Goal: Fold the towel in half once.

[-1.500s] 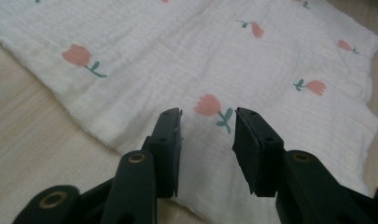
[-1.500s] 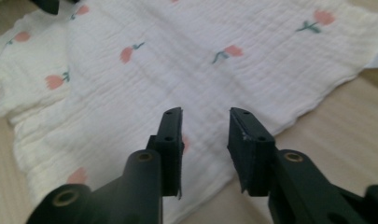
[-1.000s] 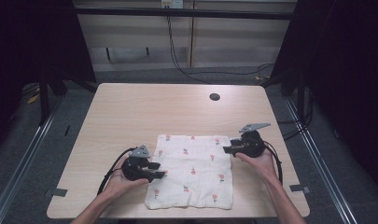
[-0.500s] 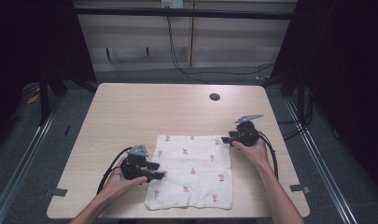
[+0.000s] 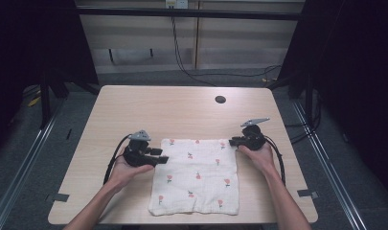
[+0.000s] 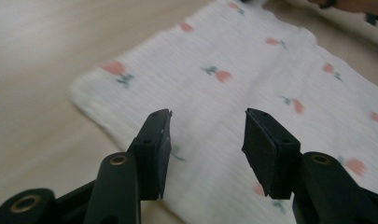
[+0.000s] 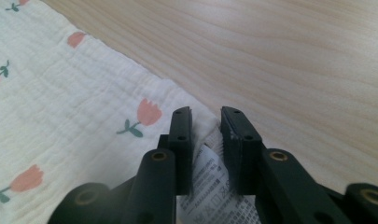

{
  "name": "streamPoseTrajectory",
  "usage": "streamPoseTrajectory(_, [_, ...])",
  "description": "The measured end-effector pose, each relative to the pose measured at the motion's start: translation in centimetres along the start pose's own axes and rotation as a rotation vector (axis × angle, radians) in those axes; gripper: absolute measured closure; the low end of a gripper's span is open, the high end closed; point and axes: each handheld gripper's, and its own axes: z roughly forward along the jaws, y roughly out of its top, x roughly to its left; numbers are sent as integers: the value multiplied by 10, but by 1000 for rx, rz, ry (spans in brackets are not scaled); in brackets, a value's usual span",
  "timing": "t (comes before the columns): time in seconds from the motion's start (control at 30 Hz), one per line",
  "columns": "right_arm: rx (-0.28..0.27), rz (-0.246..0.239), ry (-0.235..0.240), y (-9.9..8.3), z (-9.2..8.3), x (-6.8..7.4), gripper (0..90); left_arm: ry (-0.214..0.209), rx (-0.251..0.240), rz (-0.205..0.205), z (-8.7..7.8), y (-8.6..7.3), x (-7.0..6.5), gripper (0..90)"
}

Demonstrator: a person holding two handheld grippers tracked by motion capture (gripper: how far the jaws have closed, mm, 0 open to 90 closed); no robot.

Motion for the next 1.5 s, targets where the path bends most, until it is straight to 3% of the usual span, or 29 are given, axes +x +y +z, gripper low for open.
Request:
streamPoseTrajectory(0.07, [-6, -2, -3, -1, 0, 0, 807, 28, -20, -10, 1, 6, 12, 543])
streamPoseTrajectory(0.13, [-6, -2, -8, -2, 0, -1, 832, 26, -42, -72, 7, 9, 26, 556])
streamPoseTrajectory(0.17, [-11, 2, -4, -2, 0, -1, 834, 33, -31, -75, 11, 10, 30, 572])
streamPoseTrajectory(0.3, [-8, 4, -4, -1, 0, -1, 841, 71, -22, -80, 25, 13, 44, 587])
streamPoseTrajectory(0.57, [-9, -10, -7, -1, 0, 0, 843, 97, 1, -92, 39, 9, 58, 584])
streamPoseTrajectory(0.6, [-5, -12, -14, -1, 0, 0, 843, 108, -4, -96, 41, 8, 59, 578])
streamPoseTrajectory(0.63, [-6, -21, -23, 0, 1, 2, 843, 176, 0, -61, 45, 7, 56, 569])
streamPoseTrajectory(0.73, [-4, -18, -22, 0, 2, 3, 843, 159, 2, -83, 44, 7, 58, 557])
streamPoseTrajectory(0.97, [-16, -10, -17, -1, 3, 5, 843, 124, 21, -32, 45, 6, 52, 657])
streamPoseTrajectory(1.07, [-19, -20, 8, 0, 5, 9, 844, 127, 19, -6, 49, 6, 46, 775])
streamPoseTrajectory(1.1, [-19, -20, 8, 0, 5, 9, 844, 121, 28, 0, 51, 7, 44, 775])
streamPoseTrajectory(1.13, [-11, -30, 7, 2, 7, 13, 847, 117, 34, 10, 53, 8, 42, 854])
streamPoseTrajectory(1.23, [-9, -34, 7, 3, 7, 14, 852, 111, 39, 4, 52, 8, 43, 876])
streamPoseTrajectory(1.4, [-29, -16, 18, 2, 3, 12, 857, 87, 26, -42, 44, 8, 50, 879])
streamPoseTrajectory(1.5, [-77, 21, 21, 2, -13, 7, 858, 63, -18, -52, 32, 11, 50, 881])
